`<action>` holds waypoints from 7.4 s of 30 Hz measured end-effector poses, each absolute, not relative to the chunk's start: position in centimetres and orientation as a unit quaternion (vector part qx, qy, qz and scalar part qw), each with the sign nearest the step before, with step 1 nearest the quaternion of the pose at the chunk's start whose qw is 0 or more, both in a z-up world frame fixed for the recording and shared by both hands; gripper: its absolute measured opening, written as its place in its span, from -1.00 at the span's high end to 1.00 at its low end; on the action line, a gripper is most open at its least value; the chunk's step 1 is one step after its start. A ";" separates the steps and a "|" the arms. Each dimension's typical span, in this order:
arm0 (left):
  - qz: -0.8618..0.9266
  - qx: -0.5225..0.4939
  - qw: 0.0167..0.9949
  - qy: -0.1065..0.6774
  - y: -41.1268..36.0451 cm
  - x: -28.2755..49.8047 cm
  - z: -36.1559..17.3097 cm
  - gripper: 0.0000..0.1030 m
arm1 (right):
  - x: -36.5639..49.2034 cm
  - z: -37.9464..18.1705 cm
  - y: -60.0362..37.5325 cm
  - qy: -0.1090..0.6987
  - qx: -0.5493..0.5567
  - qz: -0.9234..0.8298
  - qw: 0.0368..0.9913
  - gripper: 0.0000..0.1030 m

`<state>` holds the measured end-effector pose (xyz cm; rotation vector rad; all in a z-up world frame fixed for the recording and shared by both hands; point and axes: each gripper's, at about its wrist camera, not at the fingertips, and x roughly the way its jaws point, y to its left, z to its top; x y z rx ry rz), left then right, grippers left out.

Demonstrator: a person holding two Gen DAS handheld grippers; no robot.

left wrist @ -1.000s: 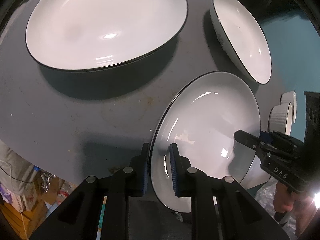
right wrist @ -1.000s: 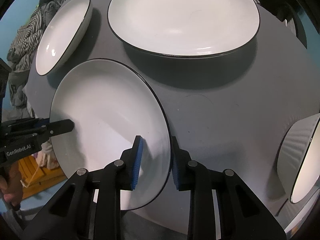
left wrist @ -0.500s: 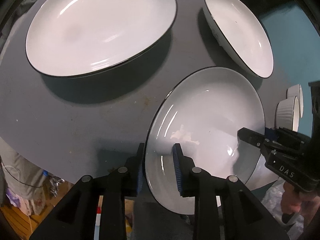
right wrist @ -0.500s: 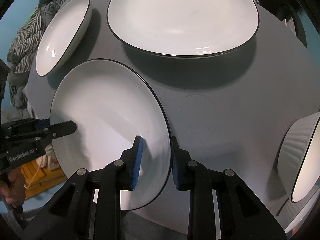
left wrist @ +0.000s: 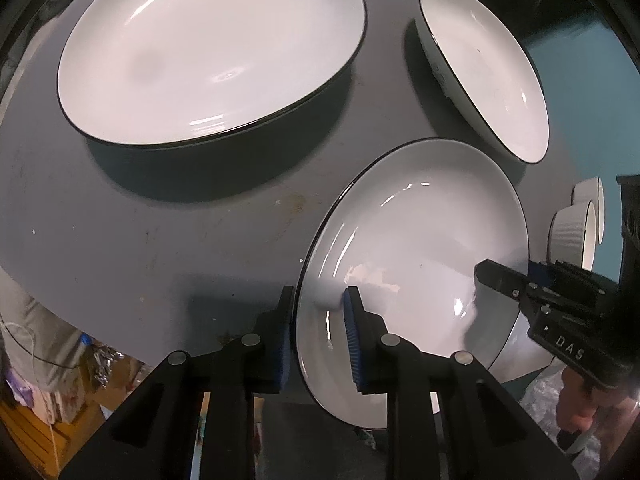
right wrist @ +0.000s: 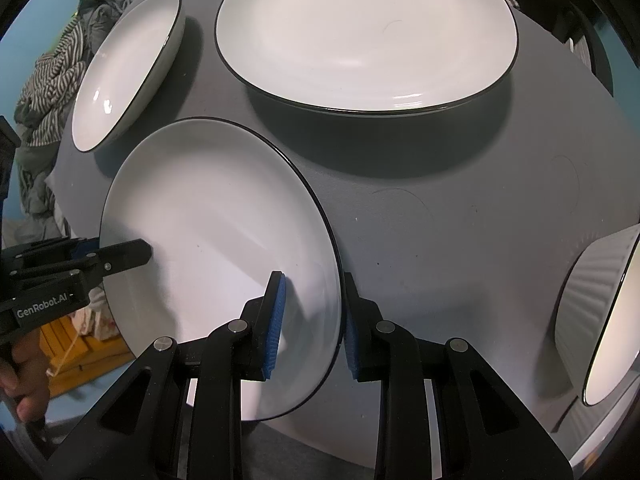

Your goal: Organize plates and bowls

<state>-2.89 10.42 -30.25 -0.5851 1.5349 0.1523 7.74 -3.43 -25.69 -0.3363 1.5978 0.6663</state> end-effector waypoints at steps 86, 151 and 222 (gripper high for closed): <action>0.057 -0.228 0.698 0.676 13.8 13.2 -24.8 0.62 | 22.1 -22.4 -7.6 0.708 -0.023 0.270 0.652 0.71; 0.076 -0.177 0.686 0.701 12.7 15.8 -26.1 0.46 | 25.4 -22.2 -4.0 0.741 -0.155 0.183 0.627 0.47; 0.190 -0.323 0.687 0.622 23.2 -1.6 -19.2 -0.47 | 14.5 -14.5 0.9 0.679 -0.152 0.275 0.664 -0.11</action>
